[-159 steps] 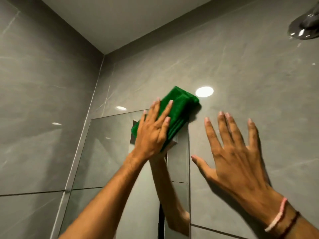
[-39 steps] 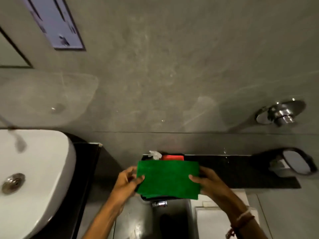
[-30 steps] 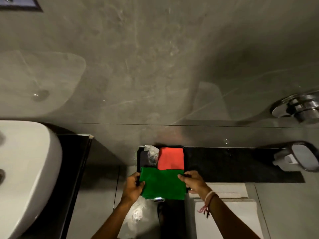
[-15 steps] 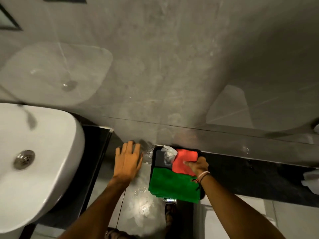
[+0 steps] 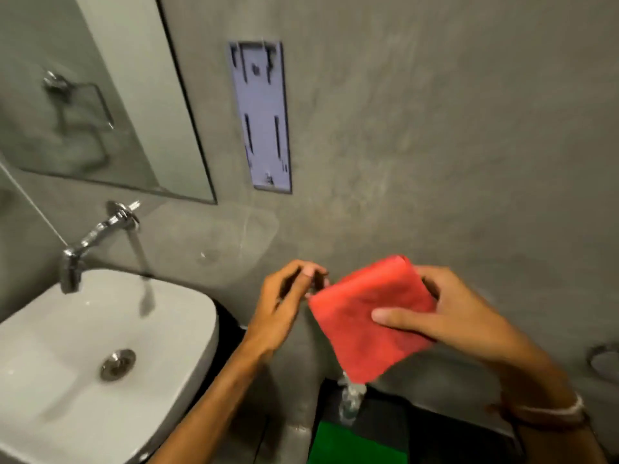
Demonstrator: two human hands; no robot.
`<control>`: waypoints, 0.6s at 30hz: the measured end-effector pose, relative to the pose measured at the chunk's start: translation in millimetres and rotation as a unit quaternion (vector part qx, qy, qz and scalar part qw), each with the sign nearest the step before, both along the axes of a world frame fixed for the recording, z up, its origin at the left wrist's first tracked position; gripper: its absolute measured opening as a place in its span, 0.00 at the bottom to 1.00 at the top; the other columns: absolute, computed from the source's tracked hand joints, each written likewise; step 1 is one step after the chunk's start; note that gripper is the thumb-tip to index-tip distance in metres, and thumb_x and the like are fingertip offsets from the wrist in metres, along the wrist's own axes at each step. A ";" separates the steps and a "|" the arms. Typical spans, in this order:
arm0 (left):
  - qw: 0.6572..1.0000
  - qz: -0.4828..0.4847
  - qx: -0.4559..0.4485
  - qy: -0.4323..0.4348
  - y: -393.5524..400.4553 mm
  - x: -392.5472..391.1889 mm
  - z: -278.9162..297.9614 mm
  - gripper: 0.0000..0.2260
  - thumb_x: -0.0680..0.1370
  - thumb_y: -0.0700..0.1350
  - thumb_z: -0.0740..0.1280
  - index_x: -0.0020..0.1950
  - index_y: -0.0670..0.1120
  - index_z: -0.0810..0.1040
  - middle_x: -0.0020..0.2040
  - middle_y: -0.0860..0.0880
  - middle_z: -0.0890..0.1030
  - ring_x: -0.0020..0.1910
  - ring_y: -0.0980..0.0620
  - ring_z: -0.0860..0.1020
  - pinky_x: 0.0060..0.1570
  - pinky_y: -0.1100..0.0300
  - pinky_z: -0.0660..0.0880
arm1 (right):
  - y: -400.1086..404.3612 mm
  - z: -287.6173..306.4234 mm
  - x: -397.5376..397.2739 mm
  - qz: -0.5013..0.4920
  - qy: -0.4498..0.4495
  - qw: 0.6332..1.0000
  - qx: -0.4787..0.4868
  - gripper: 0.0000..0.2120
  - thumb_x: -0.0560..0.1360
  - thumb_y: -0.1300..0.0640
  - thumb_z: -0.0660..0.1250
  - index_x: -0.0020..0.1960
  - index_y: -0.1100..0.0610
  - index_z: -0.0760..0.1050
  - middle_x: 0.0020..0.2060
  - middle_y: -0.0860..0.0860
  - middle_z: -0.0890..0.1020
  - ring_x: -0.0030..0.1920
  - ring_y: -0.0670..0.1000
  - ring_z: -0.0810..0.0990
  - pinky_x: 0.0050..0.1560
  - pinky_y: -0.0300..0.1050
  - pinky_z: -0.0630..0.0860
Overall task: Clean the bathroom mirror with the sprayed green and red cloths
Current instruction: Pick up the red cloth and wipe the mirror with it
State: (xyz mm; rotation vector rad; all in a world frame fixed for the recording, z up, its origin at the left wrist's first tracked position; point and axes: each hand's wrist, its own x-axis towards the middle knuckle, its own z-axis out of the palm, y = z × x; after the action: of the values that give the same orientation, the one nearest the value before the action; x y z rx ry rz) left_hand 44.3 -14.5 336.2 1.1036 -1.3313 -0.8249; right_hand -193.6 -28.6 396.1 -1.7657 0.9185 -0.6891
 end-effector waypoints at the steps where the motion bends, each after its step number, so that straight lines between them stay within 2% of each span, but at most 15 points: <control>1: 0.983 -0.062 0.047 0.168 3.3 -0.5 19.7 0.15 0.79 0.52 0.62 0.52 0.46 0.85 0.50 0.50 0.87 0.52 0.51 0.82 0.53 0.61 0.80 | -6.5 30.0 17.3 0.017 -0.005 0.999 -0.045 0.13 0.67 0.52 0.81 0.51 0.46 0.87 0.46 0.43 0.90 0.44 0.36 0.84 0.45 0.32 0.81; 2: 0.941 -0.129 0.061 0.305 7.1 2.0 41.0 0.18 0.78 0.55 0.63 0.56 0.45 0.85 0.55 0.47 0.87 0.58 0.47 0.82 0.60 0.58 0.79 | -12.8 62.7 38.4 0.040 -0.005 0.995 -0.096 0.12 0.69 0.53 0.80 0.51 0.49 0.87 0.45 0.44 0.90 0.44 0.37 0.83 0.45 0.35 0.82; 3: 0.893 -0.189 0.055 0.404 12.3 4.3 54.9 0.21 0.77 0.56 0.63 0.61 0.44 0.83 0.61 0.44 0.85 0.63 0.44 0.80 0.67 0.52 0.76 | -19.1 87.0 57.0 0.050 0.005 0.989 -0.136 0.11 0.70 0.53 0.80 0.51 0.52 0.86 0.45 0.47 0.91 0.44 0.39 0.82 0.46 0.41 0.83; 4: 0.848 -0.225 0.030 0.478 17.9 9.7 69.0 0.22 0.78 0.55 0.62 0.65 0.42 0.81 0.65 0.42 0.82 0.67 0.42 0.79 0.71 0.44 0.71 | -23.5 110.3 77.2 0.050 0.025 0.982 -0.181 0.13 0.70 0.51 0.80 0.51 0.54 0.86 0.45 0.50 0.91 0.43 0.41 0.81 0.47 0.48 0.84; 5: 0.828 -0.216 0.005 0.517 24.1 17.0 87.6 0.23 0.80 0.55 0.60 0.68 0.42 0.78 0.67 0.40 0.80 0.67 0.40 0.78 0.71 0.37 0.69 | -25.5 134.4 101.6 0.054 0.051 0.968 -0.240 0.14 0.69 0.49 0.81 0.50 0.56 0.85 0.42 0.52 0.90 0.41 0.42 0.80 0.46 0.48 0.82; 6: 0.814 -0.200 0.009 0.546 25.5 17.3 97.7 0.24 0.82 0.55 0.56 0.69 0.42 0.77 0.68 0.40 0.79 0.67 0.38 0.78 0.67 0.32 0.71 | -26.6 144.7 117.0 0.046 0.078 0.956 -0.280 0.14 0.69 0.47 0.81 0.47 0.55 0.84 0.39 0.51 0.88 0.38 0.41 0.78 0.43 0.46 0.80; 7: 0.809 -0.173 0.006 0.561 25.0 20.5 109.1 0.25 0.82 0.56 0.54 0.70 0.43 0.76 0.68 0.39 0.80 0.65 0.36 0.79 0.62 0.31 0.74 | -26.3 155.0 130.4 0.034 0.098 0.943 -0.316 0.14 0.69 0.45 0.80 0.44 0.52 0.82 0.36 0.48 0.85 0.35 0.41 0.77 0.40 0.43 0.76; 8: 0.808 -0.139 -0.008 0.572 28.2 25.4 118.4 0.25 0.80 0.56 0.56 0.69 0.43 0.76 0.66 0.39 0.81 0.63 0.35 0.81 0.59 0.31 0.76 | -25.4 163.7 141.4 0.021 0.111 0.931 -0.346 0.15 0.69 0.42 0.79 0.45 0.50 0.80 0.37 0.46 0.83 0.37 0.42 0.78 0.41 0.41 0.73; 10: 0.808 -0.084 -0.056 0.580 33.0 40.0 138.3 0.25 0.75 0.56 0.60 0.65 0.42 0.80 0.63 0.38 0.83 0.60 0.35 0.82 0.58 0.31 0.76 | -27.0 179.3 158.9 -0.007 0.111 0.909 -0.401 0.24 0.68 0.35 0.76 0.56 0.50 0.81 0.50 0.47 0.83 0.51 0.45 0.81 0.54 0.43 0.77; 11: 0.804 -0.059 -0.071 0.587 35.6 47.0 147.0 0.26 0.75 0.57 0.61 0.64 0.43 0.81 0.64 0.37 0.83 0.60 0.34 0.82 0.60 0.31 0.75 | -27.4 185.4 162.7 -0.017 0.095 0.904 -0.417 0.31 0.67 0.33 0.74 0.63 0.50 0.79 0.57 0.48 0.82 0.57 0.46 0.81 0.60 0.45 0.78; 12: 0.805 -0.029 -0.087 0.586 38.0 57.8 159.4 0.26 0.76 0.58 0.61 0.65 0.43 0.80 0.65 0.37 0.82 0.62 0.34 0.81 0.64 0.31 0.73 | -27.2 195.7 166.3 -0.023 0.073 0.896 -0.437 0.34 0.66 0.30 0.72 0.66 0.49 0.78 0.60 0.47 0.81 0.59 0.46 0.80 0.63 0.47 0.79; 14: 0.804 0.003 -0.127 0.581 41.0 79.6 182.8 0.30 0.77 0.64 0.59 0.69 0.45 0.78 0.67 0.37 0.80 0.65 0.32 0.78 0.69 0.31 0.67 | -30.4 214.7 167.0 -0.051 0.028 0.876 -0.480 0.35 0.67 0.28 0.68 0.66 0.46 0.76 0.60 0.45 0.80 0.60 0.44 0.79 0.61 0.47 0.81; 16: 0.794 0.055 -0.188 0.575 39.4 101.5 211.4 0.32 0.75 0.68 0.61 0.71 0.48 0.76 0.66 0.38 0.81 0.66 0.32 0.78 0.69 0.28 0.66 | -39.1 233.8 165.6 -0.086 0.000 0.850 -0.520 0.31 0.69 0.30 0.69 0.65 0.46 0.76 0.60 0.44 0.79 0.59 0.45 0.79 0.59 0.47 0.81; 18: 0.788 0.113 -0.271 0.541 35.8 121.8 251.4 0.27 0.75 0.68 0.62 0.63 0.52 0.82 0.61 0.44 0.85 0.63 0.36 0.81 0.66 0.29 0.69 | -46.0 259.0 165.5 -0.133 -0.018 0.814 -0.565 0.28 0.71 0.34 0.70 0.65 0.48 0.77 0.59 0.46 0.78 0.60 0.48 0.79 0.56 0.50 0.83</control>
State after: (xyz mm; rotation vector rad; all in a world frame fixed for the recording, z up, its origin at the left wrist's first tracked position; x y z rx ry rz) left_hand 166.1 21.3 587.5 0.1820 -0.3658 -0.6416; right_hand -28.1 -74.6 655.1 -2.6335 0.7613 -1.6902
